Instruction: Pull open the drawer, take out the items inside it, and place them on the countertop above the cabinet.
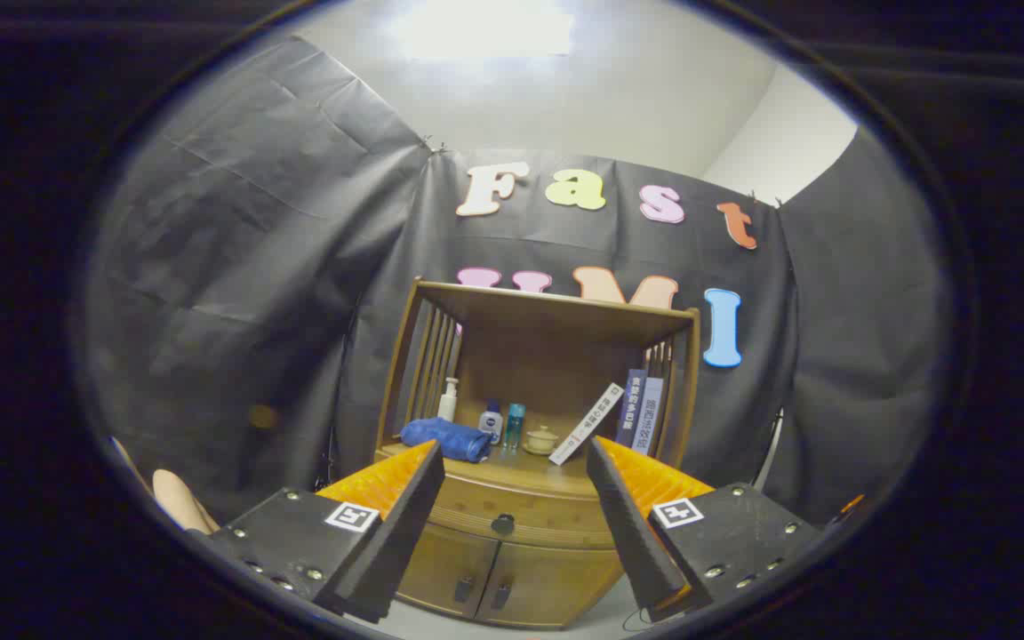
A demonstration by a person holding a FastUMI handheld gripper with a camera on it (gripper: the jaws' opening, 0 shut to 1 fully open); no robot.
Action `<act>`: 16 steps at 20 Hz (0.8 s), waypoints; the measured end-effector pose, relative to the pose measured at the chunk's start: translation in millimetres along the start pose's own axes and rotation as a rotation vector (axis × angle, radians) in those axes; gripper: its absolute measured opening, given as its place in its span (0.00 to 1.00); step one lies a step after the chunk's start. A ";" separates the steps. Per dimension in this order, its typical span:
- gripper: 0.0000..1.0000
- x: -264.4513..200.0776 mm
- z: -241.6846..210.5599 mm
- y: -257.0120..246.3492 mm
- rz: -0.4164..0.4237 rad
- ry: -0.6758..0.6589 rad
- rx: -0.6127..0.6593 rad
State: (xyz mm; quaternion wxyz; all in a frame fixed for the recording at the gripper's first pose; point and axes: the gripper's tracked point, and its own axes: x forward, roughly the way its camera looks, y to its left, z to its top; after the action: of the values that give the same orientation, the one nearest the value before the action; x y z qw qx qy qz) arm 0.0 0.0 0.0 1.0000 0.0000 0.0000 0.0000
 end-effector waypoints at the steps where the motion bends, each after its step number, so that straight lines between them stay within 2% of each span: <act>1: 0.96 -3.9 -0.2 -1.3 -0.015 -0.001 0.013; 4: 0.96 -12.0 3.7 5.1 -0.027 -0.016 -0.011; 9: 0.96 -14.1 10.0 24.4 0.004 -0.041 -0.026; 16: 0.96 -16.8 14.8 27.2 0.007 -0.058 -0.025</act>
State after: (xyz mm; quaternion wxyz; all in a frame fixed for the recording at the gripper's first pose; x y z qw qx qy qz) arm -16.8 27.2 14.8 0.9995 -0.0125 -0.0289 0.0036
